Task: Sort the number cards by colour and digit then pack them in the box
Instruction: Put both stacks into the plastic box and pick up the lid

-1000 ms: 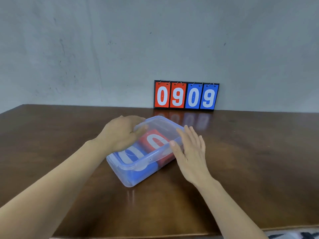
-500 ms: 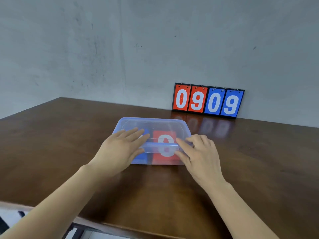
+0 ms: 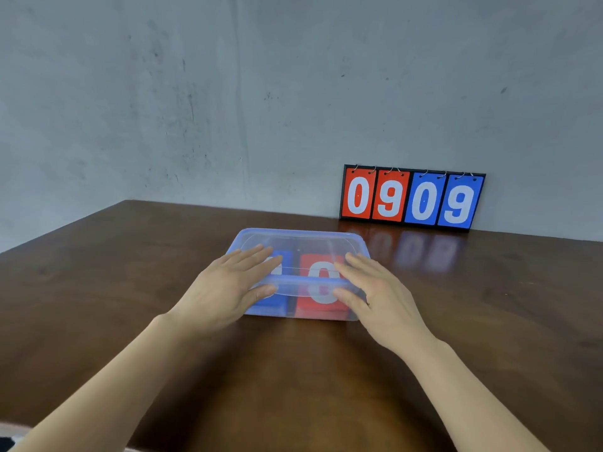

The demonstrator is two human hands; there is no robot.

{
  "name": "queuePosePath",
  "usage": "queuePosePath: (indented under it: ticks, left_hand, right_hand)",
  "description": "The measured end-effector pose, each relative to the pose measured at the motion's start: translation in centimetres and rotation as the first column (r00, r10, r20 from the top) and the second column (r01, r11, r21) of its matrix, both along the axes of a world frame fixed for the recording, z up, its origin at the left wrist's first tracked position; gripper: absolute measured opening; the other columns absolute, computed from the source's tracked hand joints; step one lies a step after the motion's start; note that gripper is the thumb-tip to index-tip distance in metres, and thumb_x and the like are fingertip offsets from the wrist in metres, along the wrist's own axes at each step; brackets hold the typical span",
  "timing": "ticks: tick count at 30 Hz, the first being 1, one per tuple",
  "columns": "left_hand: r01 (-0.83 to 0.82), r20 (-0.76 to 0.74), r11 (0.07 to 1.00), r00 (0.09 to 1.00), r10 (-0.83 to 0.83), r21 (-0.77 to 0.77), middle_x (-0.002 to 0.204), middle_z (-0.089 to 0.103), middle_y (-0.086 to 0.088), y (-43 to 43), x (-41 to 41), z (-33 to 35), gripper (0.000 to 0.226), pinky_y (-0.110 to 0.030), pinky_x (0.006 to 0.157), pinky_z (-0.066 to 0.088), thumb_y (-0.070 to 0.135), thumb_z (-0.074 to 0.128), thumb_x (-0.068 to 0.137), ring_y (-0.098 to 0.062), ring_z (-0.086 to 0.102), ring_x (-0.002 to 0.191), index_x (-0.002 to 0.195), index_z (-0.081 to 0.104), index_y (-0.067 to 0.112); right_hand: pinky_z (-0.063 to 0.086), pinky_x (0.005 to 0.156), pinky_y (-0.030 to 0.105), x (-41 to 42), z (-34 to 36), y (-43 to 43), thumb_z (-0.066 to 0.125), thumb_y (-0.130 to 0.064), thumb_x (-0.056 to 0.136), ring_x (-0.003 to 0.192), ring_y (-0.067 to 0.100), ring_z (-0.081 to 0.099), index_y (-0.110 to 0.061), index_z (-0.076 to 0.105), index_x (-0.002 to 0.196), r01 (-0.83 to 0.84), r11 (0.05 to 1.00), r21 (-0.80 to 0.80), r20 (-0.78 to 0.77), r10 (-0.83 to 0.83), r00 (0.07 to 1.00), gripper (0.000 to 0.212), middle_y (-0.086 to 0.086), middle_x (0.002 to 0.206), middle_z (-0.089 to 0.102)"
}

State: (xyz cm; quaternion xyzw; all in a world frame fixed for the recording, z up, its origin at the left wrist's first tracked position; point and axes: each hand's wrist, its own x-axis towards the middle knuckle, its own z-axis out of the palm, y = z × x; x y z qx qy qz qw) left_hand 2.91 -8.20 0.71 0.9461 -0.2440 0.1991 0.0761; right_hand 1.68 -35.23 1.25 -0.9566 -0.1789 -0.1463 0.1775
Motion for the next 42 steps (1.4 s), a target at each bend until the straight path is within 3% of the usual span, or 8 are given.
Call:
queuePosePath:
  ticks: [5,12,16,24,28,33,37,42]
  left_hand:
    - [0.010,0.036,0.999,0.999,-0.012,0.052,0.154,0.032,0.006,1.8,5.0,0.0,0.065,-0.024,0.112,0.017,0.062,0.019,0.093,-0.011,0.026,0.144,0.146,0.040,0.029]
    - [0.049,0.048,0.990,0.997,-0.056,0.129,0.144,0.050,-0.003,3.8,13.6,0.3,0.059,-0.035,0.104,0.039,0.053,0.023,0.097,-0.022,0.048,0.132,0.139,0.051,0.022]
    - [0.066,0.010,0.993,0.998,-0.067,0.094,0.149,0.043,-0.001,4.5,18.1,0.2,0.064,-0.036,0.108,0.035,0.055,0.020,0.093,-0.021,0.040,0.138,0.143,0.046,0.024]
    - [0.031,0.048,0.985,0.998,-0.040,0.172,0.134,0.059,-0.002,5.3,23.9,0.1,0.054,-0.036,0.097,0.047,0.046,0.030,0.095,-0.022,0.057,0.123,0.132,0.059,0.021]
    - [0.036,0.044,0.985,0.998,-0.044,0.171,0.138,0.056,-0.003,5.2,25.3,0.3,0.059,-0.037,0.102,0.043,0.048,0.023,0.094,-0.022,0.053,0.128,0.136,0.055,0.022]
    - [0.070,0.002,0.984,0.997,-0.072,0.162,0.159,0.023,0.003,4.9,25.8,0.3,0.083,-0.030,0.118,0.013,0.058,-0.009,0.083,-0.016,0.018,0.148,0.153,0.023,0.026]
    - [0.024,-0.017,0.974,1.000,-0.021,0.225,0.162,0.008,0.004,4.6,25.6,0.6,0.056,-0.029,0.119,0.005,0.049,0.013,0.103,-0.013,0.004,0.149,0.155,0.009,0.027]
    - [-0.031,-0.074,0.968,0.996,0.051,0.249,0.163,0.005,-0.001,4.5,23.7,1.2,0.058,-0.030,0.119,0.004,0.047,0.021,0.103,-0.016,0.003,0.149,0.155,0.007,0.024]
  right_hand:
    - [0.014,0.116,0.025,4.1,0.5,2.0,0.038,-0.050,0.098,0.147,0.006,0.013,-0.036,0.025,0.150,0.033,0.998,-0.051,-0.036,-0.035,0.999,0.056,-0.013,0.159,0.017]
    - [0.010,0.118,0.028,11.1,0.9,5.1,0.033,-0.044,0.102,0.147,0.010,0.013,-0.031,0.024,0.152,0.129,0.984,-0.127,-0.028,-0.133,0.991,0.052,-0.008,0.160,0.017]
    - [0.006,0.119,0.031,15.0,1.1,6.3,0.032,-0.041,0.104,0.147,0.011,0.015,-0.029,0.024,0.152,0.168,0.968,-0.188,0.003,-0.170,0.985,0.050,-0.006,0.160,0.020]
    - [0.007,0.119,0.033,20.6,1.4,7.8,0.030,-0.041,0.104,0.148,0.013,0.012,-0.031,0.015,0.154,0.236,0.942,-0.238,-0.036,-0.251,0.967,0.053,-0.004,0.161,0.016]
    - [0.008,0.119,0.034,21.8,1.5,8.1,0.031,-0.040,0.104,0.148,0.014,0.011,-0.032,0.014,0.154,0.256,0.937,-0.238,-0.051,-0.275,0.960,0.054,-0.004,0.161,0.015]
    - [0.012,0.119,0.034,22.2,1.2,8.5,0.031,-0.039,0.104,0.148,0.015,0.011,-0.030,0.013,0.154,0.284,0.930,-0.235,-0.043,-0.302,0.952,0.054,-0.003,0.161,0.014]
    - [0.019,0.118,0.037,21.9,1.2,8.8,0.030,-0.034,0.105,0.148,0.018,0.013,-0.026,0.014,0.154,0.285,0.923,-0.259,-0.039,-0.304,0.952,0.052,-0.001,0.161,0.015]
    - [0.027,0.115,0.037,20.5,1.6,9.0,0.034,-0.039,0.103,0.147,0.018,0.018,-0.026,0.011,0.154,0.295,0.920,-0.258,-0.066,-0.321,0.945,0.057,0.000,0.159,0.017]
